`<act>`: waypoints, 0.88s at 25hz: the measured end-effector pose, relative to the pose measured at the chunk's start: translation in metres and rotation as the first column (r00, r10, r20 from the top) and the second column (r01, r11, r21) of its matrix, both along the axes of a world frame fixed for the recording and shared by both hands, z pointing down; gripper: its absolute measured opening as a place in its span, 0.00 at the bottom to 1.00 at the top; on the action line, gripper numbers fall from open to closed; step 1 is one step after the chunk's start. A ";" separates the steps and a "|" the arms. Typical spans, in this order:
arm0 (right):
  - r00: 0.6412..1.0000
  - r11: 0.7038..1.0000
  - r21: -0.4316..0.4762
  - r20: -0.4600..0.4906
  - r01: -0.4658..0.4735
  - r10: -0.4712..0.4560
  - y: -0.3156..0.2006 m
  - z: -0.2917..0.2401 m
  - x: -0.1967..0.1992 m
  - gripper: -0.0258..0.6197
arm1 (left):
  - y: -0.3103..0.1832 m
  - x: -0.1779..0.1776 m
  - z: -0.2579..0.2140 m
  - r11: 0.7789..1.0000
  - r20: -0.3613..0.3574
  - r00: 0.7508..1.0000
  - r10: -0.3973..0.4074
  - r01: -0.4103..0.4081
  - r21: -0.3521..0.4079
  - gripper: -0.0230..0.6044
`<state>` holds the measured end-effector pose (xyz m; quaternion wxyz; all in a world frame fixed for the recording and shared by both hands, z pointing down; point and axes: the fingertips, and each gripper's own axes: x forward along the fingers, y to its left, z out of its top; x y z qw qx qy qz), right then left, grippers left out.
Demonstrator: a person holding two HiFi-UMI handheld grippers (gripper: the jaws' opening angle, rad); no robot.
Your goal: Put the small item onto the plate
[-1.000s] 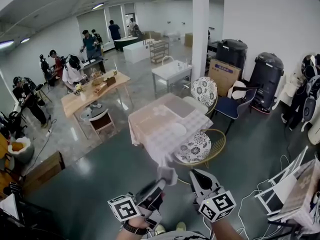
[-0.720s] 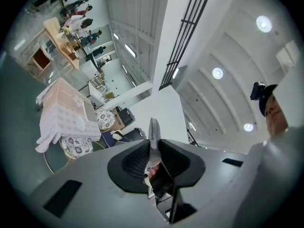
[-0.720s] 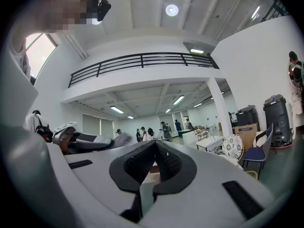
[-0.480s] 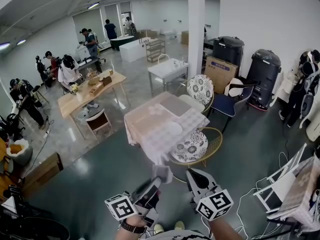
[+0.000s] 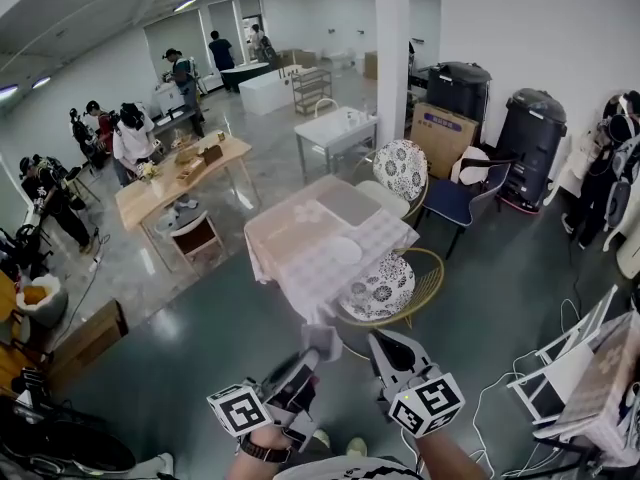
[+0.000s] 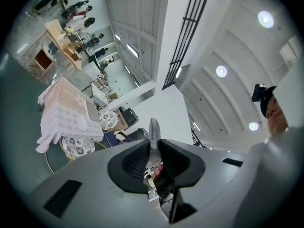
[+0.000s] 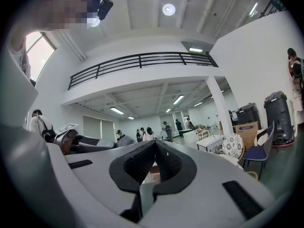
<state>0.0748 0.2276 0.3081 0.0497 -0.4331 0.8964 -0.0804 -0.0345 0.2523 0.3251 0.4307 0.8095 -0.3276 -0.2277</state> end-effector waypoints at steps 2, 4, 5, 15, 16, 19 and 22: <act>1.000 1.000 0.002 0.004 0.001 -0.001 -0.007 0.001 0.000 0.06 | -0.007 0.000 0.002 1.000 0.001 1.000 0.001 -0.001 -0.004 0.16; 1.000 1.000 0.001 0.005 -0.003 0.003 -0.014 0.003 -0.001 0.06 | -0.015 0.000 0.005 1.000 -0.001 1.000 0.004 -0.004 -0.008 0.16; 1.000 1.000 -0.001 0.004 -0.006 0.006 -0.019 0.004 -0.001 0.06 | -0.020 0.000 0.006 1.000 -0.003 1.000 0.006 -0.006 -0.010 0.16; 0.999 0.999 -0.016 -0.028 -0.047 0.047 -0.097 0.013 -0.027 0.06 | -0.103 -0.023 0.024 0.998 -0.016 0.999 0.052 -0.053 -0.030 0.16; 0.998 0.998 -0.016 -0.032 -0.055 0.054 -0.107 0.014 -0.031 0.06 | -0.114 -0.027 0.025 0.998 -0.009 0.998 0.059 -0.059 -0.028 0.16; 0.996 0.996 -0.019 -0.036 -0.083 0.082 -0.140 0.015 -0.047 0.06 | -0.150 -0.043 0.028 0.996 0.005 0.996 0.084 -0.084 -0.028 0.16; 0.992 0.992 -0.027 -0.039 -0.121 0.120 -0.170 0.019 -0.058 0.06 | -0.182 -0.056 0.035 0.993 0.015 0.993 0.117 -0.116 -0.037 0.16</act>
